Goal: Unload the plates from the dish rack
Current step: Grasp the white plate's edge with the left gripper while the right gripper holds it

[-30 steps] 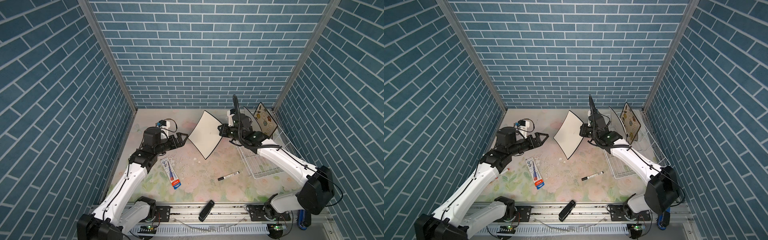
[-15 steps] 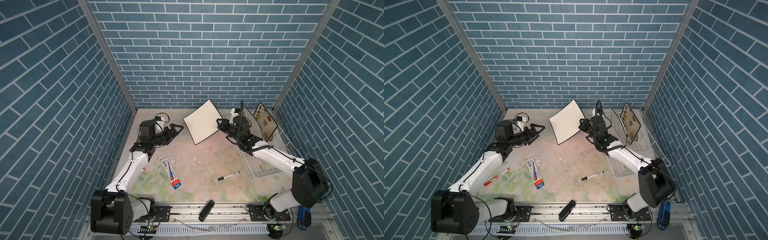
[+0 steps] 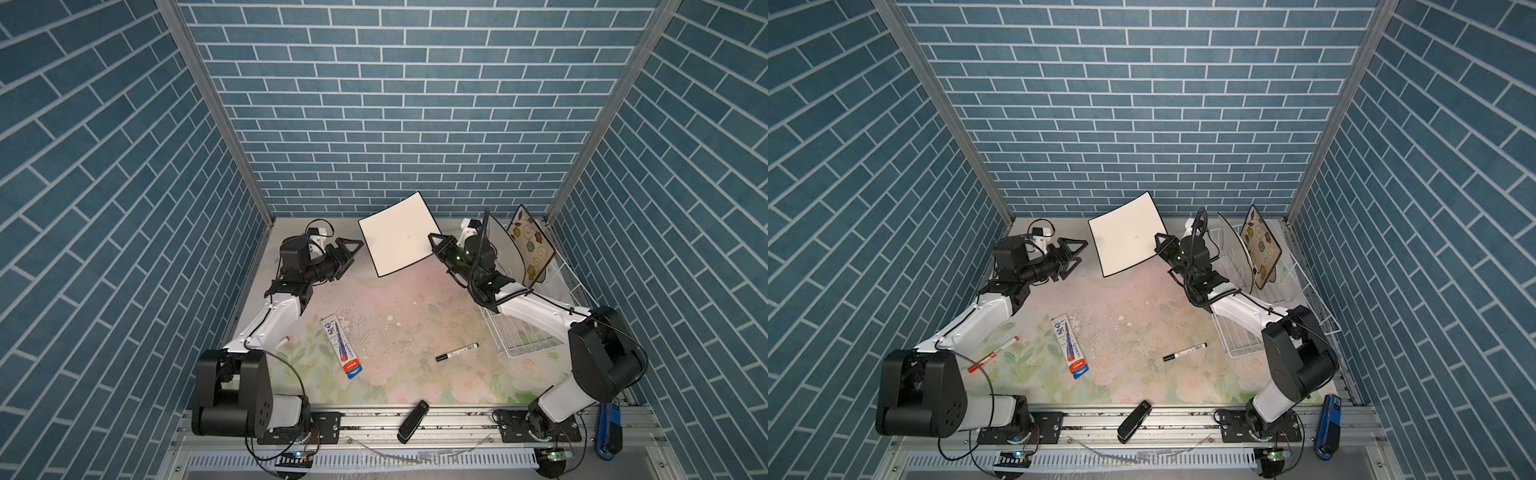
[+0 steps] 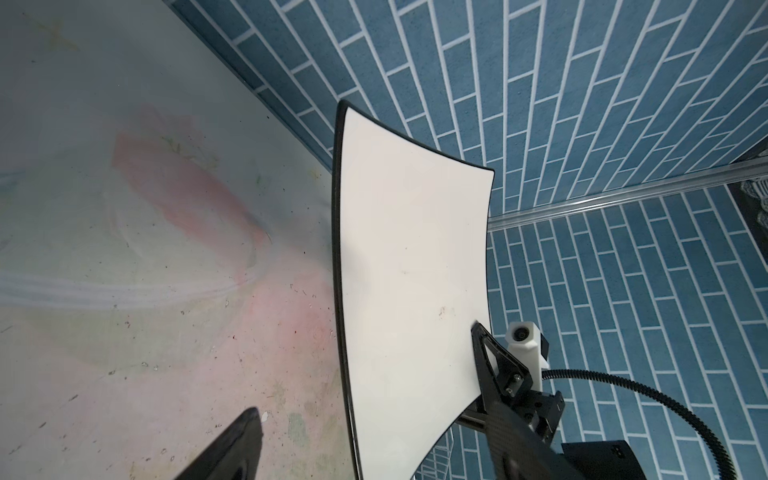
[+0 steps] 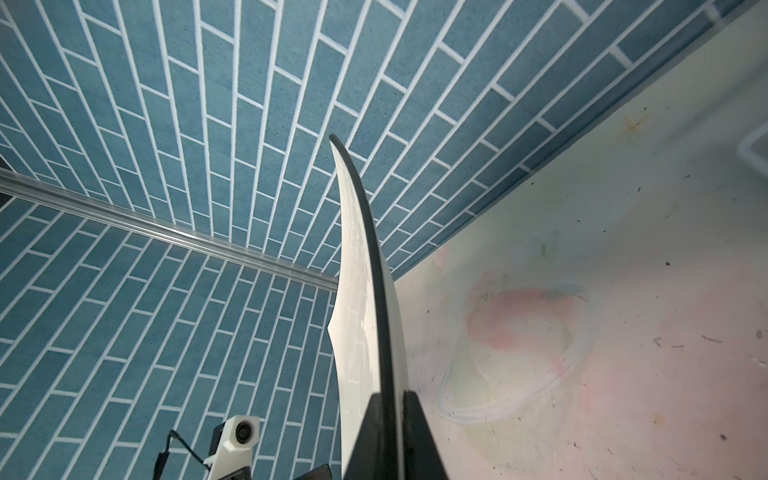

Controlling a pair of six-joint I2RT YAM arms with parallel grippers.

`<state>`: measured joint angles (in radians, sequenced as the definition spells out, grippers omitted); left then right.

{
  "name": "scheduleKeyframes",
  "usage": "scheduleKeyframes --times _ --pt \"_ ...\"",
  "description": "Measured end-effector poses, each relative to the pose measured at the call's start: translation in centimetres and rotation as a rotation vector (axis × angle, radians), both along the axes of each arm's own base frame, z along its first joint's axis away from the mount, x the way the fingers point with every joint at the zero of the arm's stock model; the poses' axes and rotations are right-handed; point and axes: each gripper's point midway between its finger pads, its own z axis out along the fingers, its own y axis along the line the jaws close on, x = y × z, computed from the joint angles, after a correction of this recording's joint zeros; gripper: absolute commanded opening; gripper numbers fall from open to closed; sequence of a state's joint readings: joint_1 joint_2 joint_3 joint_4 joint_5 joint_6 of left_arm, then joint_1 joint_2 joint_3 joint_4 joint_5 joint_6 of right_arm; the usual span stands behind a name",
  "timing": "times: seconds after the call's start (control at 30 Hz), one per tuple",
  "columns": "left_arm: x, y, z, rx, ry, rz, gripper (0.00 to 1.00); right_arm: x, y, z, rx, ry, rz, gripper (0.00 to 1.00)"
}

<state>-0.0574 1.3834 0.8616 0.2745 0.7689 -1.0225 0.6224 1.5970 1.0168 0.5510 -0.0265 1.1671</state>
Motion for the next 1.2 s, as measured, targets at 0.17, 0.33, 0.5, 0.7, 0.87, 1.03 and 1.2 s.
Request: scheduleKeyframes --times 0.17,0.33,0.5,0.7,0.87,1.03,1.2 --pt "0.9 -0.2 -0.9 -0.020 0.015 -0.002 0.80 0.1 0.8 -0.7 0.039 0.026 0.030 0.00" --pt "1.3 -0.2 -1.0 -0.024 0.007 -0.001 0.79 0.0 1.9 -1.5 0.072 0.046 0.081 0.00" --pt "2.0 -0.3 -1.0 -0.026 0.009 -0.008 0.73 0.0 2.9 -3.0 0.086 0.084 0.125 0.00" --pt "2.2 -0.4 -1.3 -0.022 0.012 -0.020 0.64 0.1 3.6 -3.2 0.113 0.100 0.150 0.00" --pt "2.1 -0.5 -1.2 -0.028 0.009 -0.032 0.48 -0.3 4.5 -2.4 0.137 0.084 0.195 0.00" --pt "2.1 -0.5 -1.2 -0.027 0.006 -0.035 0.24 -0.6 5.1 -1.7 0.171 0.073 0.225 0.00" --pt "2.1 -0.5 -0.2 -0.062 0.000 -0.036 0.00 -0.6 5.1 -1.5 0.225 0.113 0.229 0.00"
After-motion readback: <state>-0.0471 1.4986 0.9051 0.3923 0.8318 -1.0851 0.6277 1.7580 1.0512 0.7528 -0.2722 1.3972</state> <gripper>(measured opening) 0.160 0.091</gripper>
